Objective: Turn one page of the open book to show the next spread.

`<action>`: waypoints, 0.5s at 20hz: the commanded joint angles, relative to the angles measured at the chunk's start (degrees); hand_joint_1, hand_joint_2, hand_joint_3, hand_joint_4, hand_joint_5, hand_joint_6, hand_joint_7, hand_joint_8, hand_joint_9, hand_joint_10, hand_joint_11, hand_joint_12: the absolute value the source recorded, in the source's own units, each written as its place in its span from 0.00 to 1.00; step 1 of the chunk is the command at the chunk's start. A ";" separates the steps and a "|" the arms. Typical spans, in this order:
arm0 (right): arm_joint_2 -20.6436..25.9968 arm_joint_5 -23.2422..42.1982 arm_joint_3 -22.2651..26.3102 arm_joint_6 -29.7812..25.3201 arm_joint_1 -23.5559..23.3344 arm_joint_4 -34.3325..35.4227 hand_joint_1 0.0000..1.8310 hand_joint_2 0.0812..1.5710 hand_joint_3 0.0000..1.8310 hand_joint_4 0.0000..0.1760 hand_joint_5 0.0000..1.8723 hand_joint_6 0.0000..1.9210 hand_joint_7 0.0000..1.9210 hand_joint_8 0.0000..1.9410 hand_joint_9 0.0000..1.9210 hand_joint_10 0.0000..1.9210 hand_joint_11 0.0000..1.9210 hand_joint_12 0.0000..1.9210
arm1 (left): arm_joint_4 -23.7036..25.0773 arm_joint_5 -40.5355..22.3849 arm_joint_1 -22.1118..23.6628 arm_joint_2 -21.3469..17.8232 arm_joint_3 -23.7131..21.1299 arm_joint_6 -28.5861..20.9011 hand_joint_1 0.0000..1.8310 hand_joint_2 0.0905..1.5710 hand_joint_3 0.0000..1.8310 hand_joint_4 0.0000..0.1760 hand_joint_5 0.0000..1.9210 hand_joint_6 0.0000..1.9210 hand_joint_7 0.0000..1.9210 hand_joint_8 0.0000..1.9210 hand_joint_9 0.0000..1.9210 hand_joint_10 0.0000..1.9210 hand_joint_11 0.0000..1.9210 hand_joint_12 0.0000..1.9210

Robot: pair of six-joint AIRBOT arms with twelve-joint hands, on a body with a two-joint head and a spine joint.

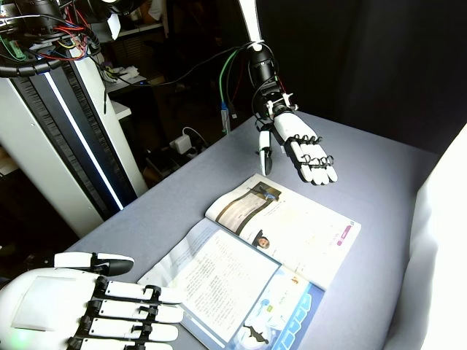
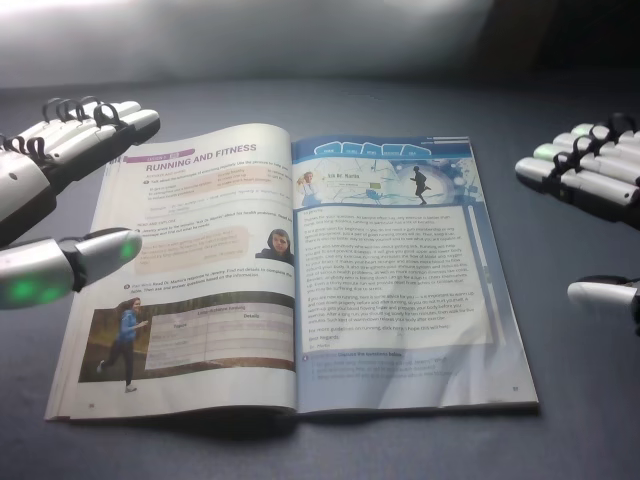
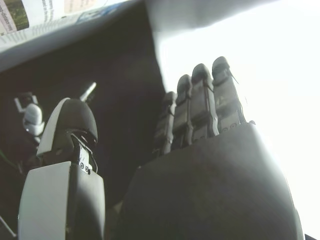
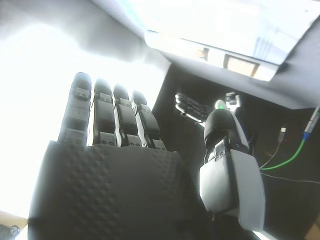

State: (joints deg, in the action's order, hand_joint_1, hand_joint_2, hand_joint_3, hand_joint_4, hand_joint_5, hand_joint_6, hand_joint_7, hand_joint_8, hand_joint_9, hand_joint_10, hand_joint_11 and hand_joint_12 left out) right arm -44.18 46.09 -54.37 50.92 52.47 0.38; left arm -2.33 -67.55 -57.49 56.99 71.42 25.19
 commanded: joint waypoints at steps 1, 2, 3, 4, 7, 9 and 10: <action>0.12 5.08 -0.04 -0.25 -0.55 0.40 0.11 0.81 0.02 0.00 0.00 0.00 0.00 0.00 0.00 0.00 0.00 0.00 | -1.10 -5.86 -0.16 -0.38 0.23 -0.40 0.20 0.86 0.01 0.00 0.02 0.00 0.00 0.00 0.00 0.00 0.00 0.00; 0.12 4.11 -0.10 -0.25 -0.55 0.02 0.11 0.81 0.02 0.00 0.00 0.00 0.00 0.00 0.00 0.00 0.00 0.00 | -0.87 -5.46 -0.20 -0.43 0.25 -0.40 0.20 0.86 0.01 0.00 0.02 0.00 0.00 0.00 0.00 0.00 0.00 0.00; 0.13 3.23 -0.18 -0.27 -0.66 -0.35 0.10 0.80 0.01 0.00 0.00 0.00 0.00 0.00 0.00 0.00 0.00 0.00 | -0.70 -5.23 -0.21 -0.53 0.25 -0.40 0.20 0.86 0.01 0.00 0.03 0.00 0.00 0.00 0.00 0.00 0.00 0.00; 0.09 1.32 -0.46 -0.62 -1.23 -1.47 0.10 0.80 0.01 0.00 0.00 0.00 0.00 0.00 0.00 0.00 0.00 0.00 | -0.55 -4.92 -0.21 -0.73 0.25 -0.40 0.20 0.86 0.01 0.00 0.03 0.00 0.00 0.00 0.00 0.00 0.00 0.00; -1.37 -4.55 -2.03 -2.57 -3.78 -5.55 0.03 0.80 0.01 0.00 0.00 0.00 0.00 0.00 0.00 0.00 0.00 0.00 | -0.73 -4.66 -0.65 -1.37 0.10 -0.40 0.20 0.85 0.00 0.00 0.02 0.00 0.00 0.00 0.00 0.00 0.00 0.00; -3.50 -9.16 -4.38 -6.68 -6.34 -10.46 0.03 0.80 0.01 0.00 0.00 0.00 0.00 0.00 0.00 0.00 0.00 0.00 | -1.38 -4.75 -1.37 -1.83 -0.18 -0.40 0.20 0.85 0.00 0.00 0.02 0.00 0.00 0.00 0.00 0.00 0.00 0.00; -4.70 -11.13 -5.49 -8.33 -7.43 -12.67 0.03 0.80 0.01 0.00 0.00 0.00 0.00 0.00 0.00 0.00 0.00 0.00 | -1.99 -5.14 -1.89 -1.88 -0.19 -0.40 0.20 0.85 0.00 0.00 0.02 0.00 0.00 0.00 0.00 0.00 0.00 0.00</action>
State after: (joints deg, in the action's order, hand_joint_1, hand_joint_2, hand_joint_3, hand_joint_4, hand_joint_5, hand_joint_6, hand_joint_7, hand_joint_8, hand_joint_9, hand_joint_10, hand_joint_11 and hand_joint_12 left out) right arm -49.71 30.20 -60.27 42.48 44.95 -13.82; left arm -3.57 -65.95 -59.70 55.44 71.33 25.19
